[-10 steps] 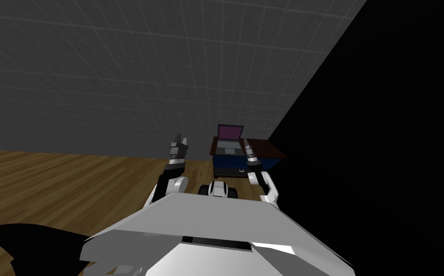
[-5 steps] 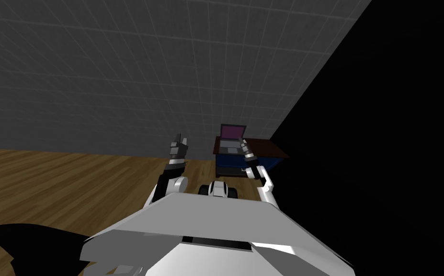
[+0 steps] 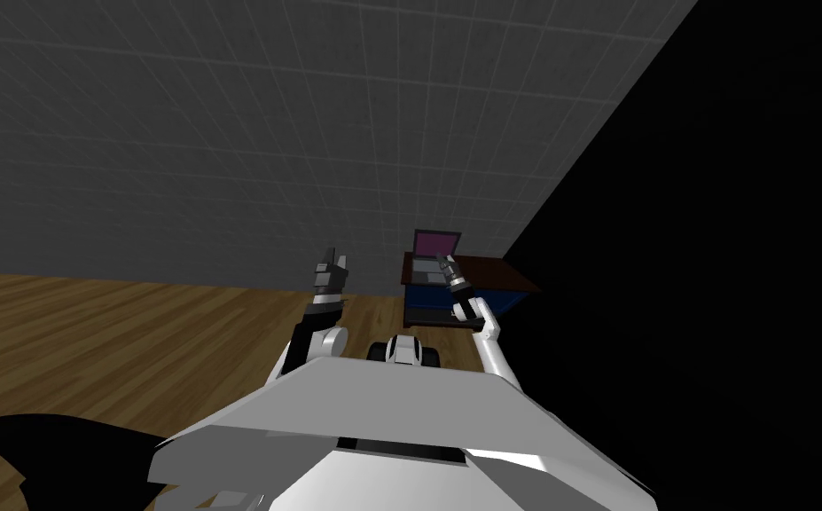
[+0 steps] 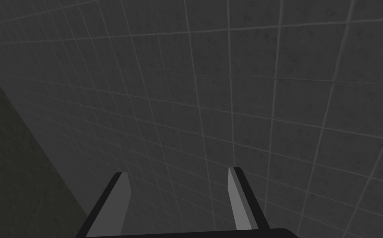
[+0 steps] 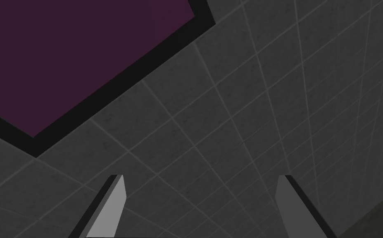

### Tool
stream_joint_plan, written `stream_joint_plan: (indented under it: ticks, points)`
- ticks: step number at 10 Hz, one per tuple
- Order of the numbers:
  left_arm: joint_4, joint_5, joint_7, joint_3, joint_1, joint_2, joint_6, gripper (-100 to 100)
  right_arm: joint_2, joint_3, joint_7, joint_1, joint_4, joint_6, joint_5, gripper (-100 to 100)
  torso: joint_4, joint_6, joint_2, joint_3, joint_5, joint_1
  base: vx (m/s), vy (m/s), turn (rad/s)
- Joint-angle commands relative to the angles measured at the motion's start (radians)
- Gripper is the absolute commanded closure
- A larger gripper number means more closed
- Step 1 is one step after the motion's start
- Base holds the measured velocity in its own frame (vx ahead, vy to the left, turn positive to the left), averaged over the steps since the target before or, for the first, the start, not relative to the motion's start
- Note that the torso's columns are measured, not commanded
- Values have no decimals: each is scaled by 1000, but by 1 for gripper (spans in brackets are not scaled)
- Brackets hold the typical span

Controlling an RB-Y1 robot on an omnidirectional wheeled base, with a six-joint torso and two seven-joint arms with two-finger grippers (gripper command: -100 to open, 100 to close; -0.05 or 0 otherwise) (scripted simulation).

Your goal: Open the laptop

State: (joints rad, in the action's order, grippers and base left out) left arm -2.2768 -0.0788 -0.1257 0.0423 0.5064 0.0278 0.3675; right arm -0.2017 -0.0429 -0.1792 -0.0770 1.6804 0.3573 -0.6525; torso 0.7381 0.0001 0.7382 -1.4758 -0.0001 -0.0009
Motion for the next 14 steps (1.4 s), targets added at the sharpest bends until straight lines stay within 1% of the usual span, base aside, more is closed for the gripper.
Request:
stream_joint_plan:
  ticks: [1, 2, 3, 4, 5, 6, 7, 8, 9, 10, 11, 12, 13, 14]
  points:
    - [0, 0, 0, 0, 0, 0, 0, 0, -10, 5, -21, -61, -59, -10, -68, -100, 0, 0, 0, 0, -1, -2, -23, 56, 9]
    - [0, 0, 0, 0, 0, 0, 0, 0, -10, 5, -21, -68, -62, -10, -95, -100, 0, 0, 0, 0, 0, 0, -18, 60, 4]
    - [0, 0, 0, 0, 0, 0, 0, 0, -17, 9, -41, -107, -107, -19, -126, -100, 0, 0, 0, 0, 0, 1, -23, 77, 6]
    - [0, 0, 0, 0, 0, 0, 0, 0, -17, 9, -41, -120, -113, -19, -155, -100, 0, 0, 0, 0, 1, 3, -17, 74, 4]
    - [0, 0, 0, 0, 0, 0, 0, 0, -23, 13, -60, -156, -153, -28, -186, -100, 0, 0, 0, 0, 0, 2, -18, 93, 7]
    - [0, 0, 0, 0, 0, 0, 0, 0, -23, 13, -60, -171, -165, -28, -215, -100, 0, 0, 0, 0, 0, 2, -22, 77, 1]
    - [0, 0, 0, 0, 0, 0, 0, 0, -23, 13, -60, -171, -165, -28, -229, -100, 0, 0, 0, 0, 0, 0, -7, 31, 1]
    - [0, 0, 0, 0, 0, 0, 0, 0, -30, 18, -78, -219, -213, -38, -267, -100, 0, 0, -1, 0, -1, -2, -6, 55, 7]
    - [0, 0, 0, 0, 0, 0, 0, 0, -30, 18, -78, -222, -218, -38, -296, -100, 0, 0, -1, -1, 0, 0, -7, 61, 0]
    - [0, 0, 0, 0, 0, 0, 0, 0, -36, 24, -95, -265, -262, -48, -326, -100, 0, 0, -1, 0, 0, 1, -3, 73, 4]
    - [0, 0, 0, 0, 0, 0, 0, 0, -36, 24, -95, -272, -270, -48, -356, -100, 0, 0, -1, 0, 1, 2, -3, 70, 3]
    - [0, 0, 0, 0, 0, 0, 0, 0, -43, 30, -112, -306, -301, -59, -388, -100, 0, 0, 0, 0, 0, 1, -13, 89, 3]
    - [0, 0, 0, 0, 0, 0, 0, 0, -43, 30, -112, -321, -323, -59, -418, -100, 0, 0, 0, 0, 0, 2, -24, 76, 0]
    - [0, 0, 0, 0, 0, 0, 0, 0, -43, 30, -112, -321, -323, -59, -430, -100, 0, 0, 1, 0, 0, 1, -12, 37, 2]
